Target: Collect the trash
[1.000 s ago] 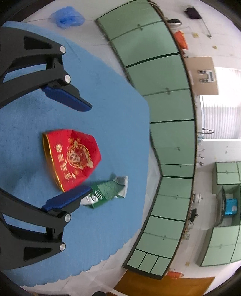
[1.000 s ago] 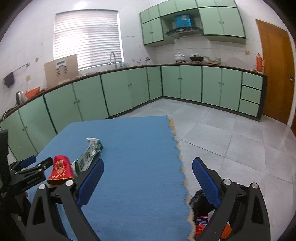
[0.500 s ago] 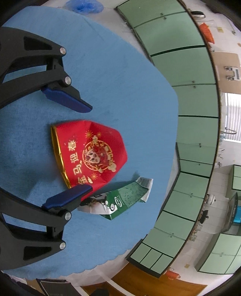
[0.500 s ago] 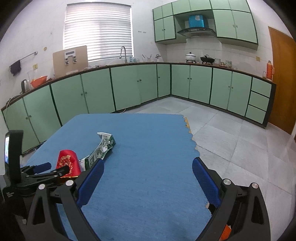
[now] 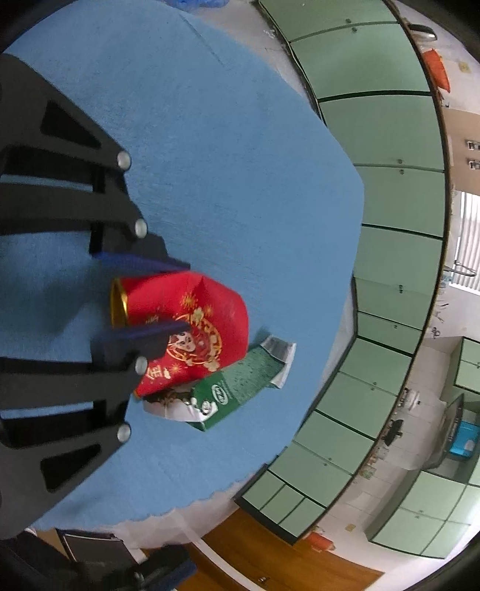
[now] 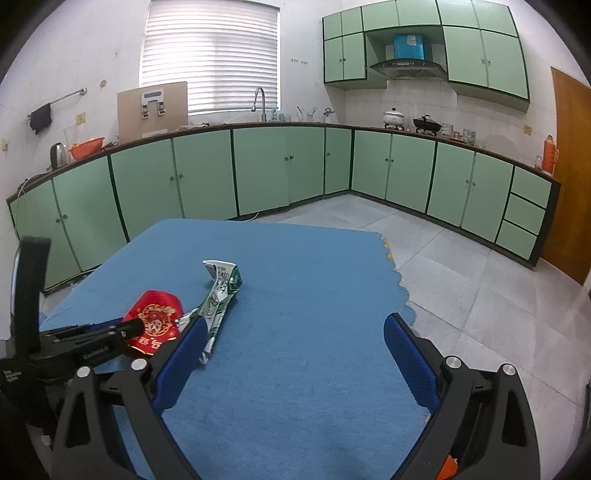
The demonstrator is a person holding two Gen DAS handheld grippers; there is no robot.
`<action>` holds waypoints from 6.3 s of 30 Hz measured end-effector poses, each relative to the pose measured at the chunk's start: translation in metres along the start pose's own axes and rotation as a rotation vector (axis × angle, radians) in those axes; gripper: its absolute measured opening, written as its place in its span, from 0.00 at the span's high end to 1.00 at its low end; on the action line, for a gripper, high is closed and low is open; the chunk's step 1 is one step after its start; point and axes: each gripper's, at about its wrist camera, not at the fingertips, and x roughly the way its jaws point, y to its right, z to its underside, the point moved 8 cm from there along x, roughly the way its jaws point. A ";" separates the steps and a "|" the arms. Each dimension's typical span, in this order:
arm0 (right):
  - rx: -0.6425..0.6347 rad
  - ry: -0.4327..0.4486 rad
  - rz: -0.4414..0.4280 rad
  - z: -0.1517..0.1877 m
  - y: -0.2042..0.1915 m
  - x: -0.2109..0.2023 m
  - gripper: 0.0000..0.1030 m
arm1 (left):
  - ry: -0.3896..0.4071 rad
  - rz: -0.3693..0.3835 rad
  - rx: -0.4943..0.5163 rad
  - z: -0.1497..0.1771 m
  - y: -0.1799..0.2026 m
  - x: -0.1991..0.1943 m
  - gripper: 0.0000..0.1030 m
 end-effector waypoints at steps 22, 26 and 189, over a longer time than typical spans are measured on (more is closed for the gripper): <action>-0.001 -0.022 -0.029 0.012 -0.008 0.003 0.09 | -0.005 -0.045 0.110 0.036 0.000 -0.008 0.40; 0.010 -0.020 -0.026 0.011 -0.005 0.003 0.09 | -0.028 -0.062 0.090 0.036 -0.008 0.001 0.44; 0.325 -0.060 0.202 0.049 0.240 -0.172 0.06 | 0.144 0.351 0.497 0.057 0.296 -0.091 0.14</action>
